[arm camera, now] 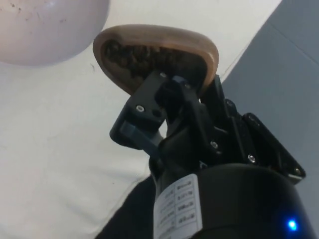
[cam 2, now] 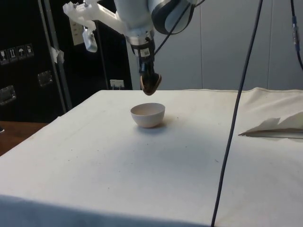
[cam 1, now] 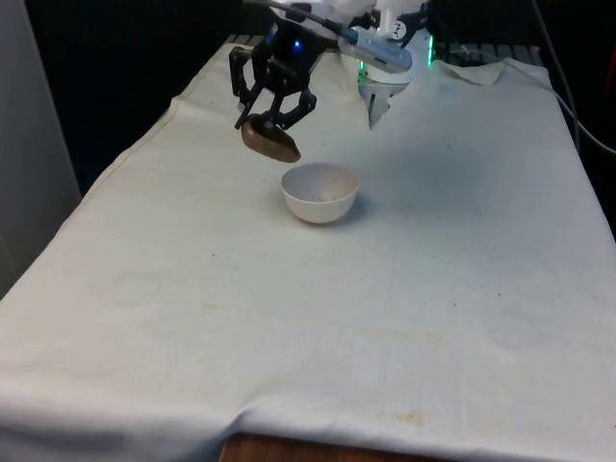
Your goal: Pour the coffee beans from the cup into the bowl.
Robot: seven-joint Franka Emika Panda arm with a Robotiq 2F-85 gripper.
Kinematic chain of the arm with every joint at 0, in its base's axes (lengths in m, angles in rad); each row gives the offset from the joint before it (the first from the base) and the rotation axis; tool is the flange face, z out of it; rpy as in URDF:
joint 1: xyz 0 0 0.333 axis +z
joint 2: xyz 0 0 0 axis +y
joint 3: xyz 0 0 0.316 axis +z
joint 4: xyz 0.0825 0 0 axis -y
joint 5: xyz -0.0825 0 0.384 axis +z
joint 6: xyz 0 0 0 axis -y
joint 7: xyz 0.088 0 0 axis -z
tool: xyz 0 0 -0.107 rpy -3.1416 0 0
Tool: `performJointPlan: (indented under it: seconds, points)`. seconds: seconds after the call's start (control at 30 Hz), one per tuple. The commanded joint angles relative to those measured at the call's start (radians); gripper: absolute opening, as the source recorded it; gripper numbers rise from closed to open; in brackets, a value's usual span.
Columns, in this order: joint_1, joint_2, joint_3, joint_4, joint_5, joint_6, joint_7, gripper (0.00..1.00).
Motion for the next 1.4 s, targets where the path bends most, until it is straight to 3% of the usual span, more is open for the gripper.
performJointPlan:
  seconds: [0.0, 0.1, 0.13, 0.17, 0.37, 0.4, 0.43, 0.67, 0.7, 0.73, 0.97, 1.0, 1.03, 1.27, 1.33, 1.37]
  points:
    - [0.008, -0.008, -0.002, -0.001, -0.026, -0.014, 0.023, 0.04]
    - [0.008, -0.011, 0.009, 0.0, -0.058, -0.034, 0.054, 0.04]
    - [0.0, -0.006, 0.014, 0.0, -0.043, -0.027, 0.042, 0.04]
    - [0.008, -0.012, 0.012, 0.0, -0.065, -0.039, 0.061, 0.04]
    - [0.008, -0.02, 0.031, 0.001, -0.111, -0.082, 0.104, 0.04]
    - [0.001, -0.015, 0.035, 0.002, -0.099, -0.075, 0.095, 0.04]
    - [0.008, -0.021, 0.034, 0.001, -0.117, -0.089, 0.109, 0.04]
    - [0.007, -0.03, 0.058, 0.004, -0.16, -0.143, 0.149, 0.04]
    - [0.001, -0.024, 0.059, 0.005, -0.146, -0.131, 0.138, 0.04]
    - [0.007, -0.031, 0.062, 0.004, -0.165, -0.149, 0.154, 0.04]
    - [0.007, -0.041, 0.09, 0.006, -0.203, -0.208, 0.19, 0.04]
    - [0.001, -0.036, 0.092, 0.008, -0.191, -0.2, 0.181, 0.04]
    - [0.007, -0.042, 0.094, 0.006, -0.208, -0.216, 0.195, 0.04]
    - [0.007, -0.051, 0.123, 0.008, -0.242, -0.277, 0.228, 0.04]
    - [0.001, -0.047, 0.129, 0.01, -0.238, -0.278, 0.226, 0.04]
    - [0.006, -0.054, 0.134, 0.008, -0.253, -0.299, 0.239, 0.04]
